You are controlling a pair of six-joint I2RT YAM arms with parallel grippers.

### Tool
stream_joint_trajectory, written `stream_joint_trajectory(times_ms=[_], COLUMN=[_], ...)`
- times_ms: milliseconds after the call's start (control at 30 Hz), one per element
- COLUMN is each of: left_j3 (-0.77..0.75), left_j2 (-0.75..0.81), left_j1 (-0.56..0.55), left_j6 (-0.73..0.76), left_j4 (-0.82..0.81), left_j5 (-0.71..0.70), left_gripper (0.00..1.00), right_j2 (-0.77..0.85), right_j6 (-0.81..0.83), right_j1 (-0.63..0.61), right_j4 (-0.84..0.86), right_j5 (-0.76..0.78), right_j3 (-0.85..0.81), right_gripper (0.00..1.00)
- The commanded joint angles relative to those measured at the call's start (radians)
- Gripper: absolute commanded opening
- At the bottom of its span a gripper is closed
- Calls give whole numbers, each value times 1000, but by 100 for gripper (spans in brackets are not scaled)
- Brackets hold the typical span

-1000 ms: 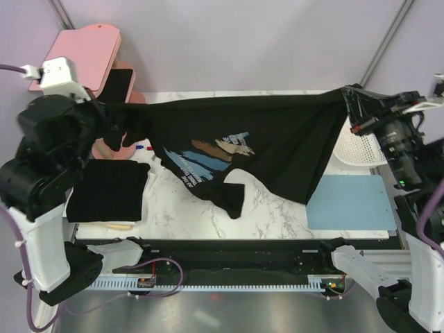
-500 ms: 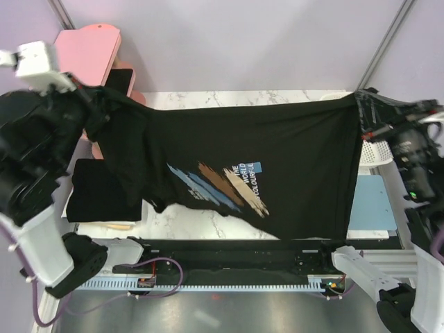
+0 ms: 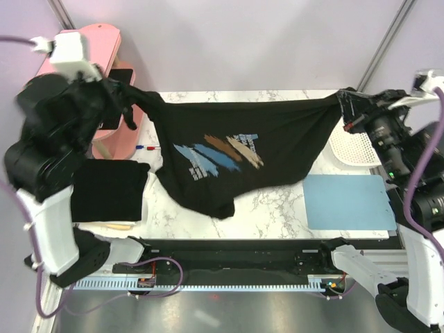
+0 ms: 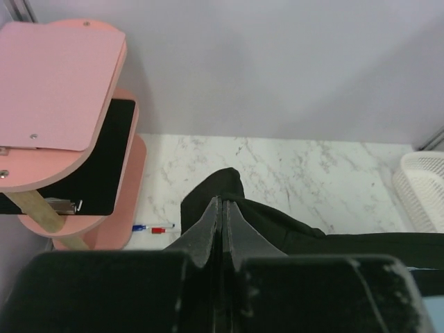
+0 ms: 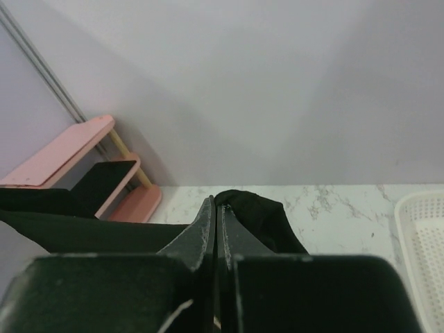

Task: Fold and stack the t-shirts
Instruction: Flatten out the tshirt

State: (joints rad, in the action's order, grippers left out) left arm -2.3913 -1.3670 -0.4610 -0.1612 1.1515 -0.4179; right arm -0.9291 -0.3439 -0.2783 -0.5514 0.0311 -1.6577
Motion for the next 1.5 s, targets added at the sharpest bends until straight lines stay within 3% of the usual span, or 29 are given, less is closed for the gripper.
stream_joint_trajectory(times_ms=[0, 200, 467, 600, 733, 933, 1200, 1333, 1467], left_j3=[29, 58, -37, -57, -58, -62, 26, -5, -107], left_j2=[158, 293, 350, 292, 136, -113, -427, -621, -812], left_j1=[5, 5, 8, 5, -1, 22, 180, 188, 188], left_j6=[9, 11, -3, 17, 58, 114, 74, 84, 95], left_j4=[-98, -79, -22, -30, -55, -94, -148, -162, -161], left_j5=[66, 122, 156, 114, 58, 47, 180, 147, 120], left_gripper=[2, 2, 2, 2, 2, 2, 2, 2, 2], right_j2=[88, 176, 202, 173, 128, 40, -267, -526, -855], right_j6=[14, 17, 23, 28, 51, 71, 45, 19, -18], right_j1=[2, 2, 2, 2, 2, 2, 7, 33, 86], right_j4=[84, 61, -13, -21, 1, 120, 397, 493, 524], right_j5=[-30, -103, -74, -50, -1, 84, 89, 78, 29], right_j3=[-63, -85, -177, -157, -90, 128, 389, 366, 224], right_gripper=[0, 0, 0, 0, 0, 0, 0, 0, 0])
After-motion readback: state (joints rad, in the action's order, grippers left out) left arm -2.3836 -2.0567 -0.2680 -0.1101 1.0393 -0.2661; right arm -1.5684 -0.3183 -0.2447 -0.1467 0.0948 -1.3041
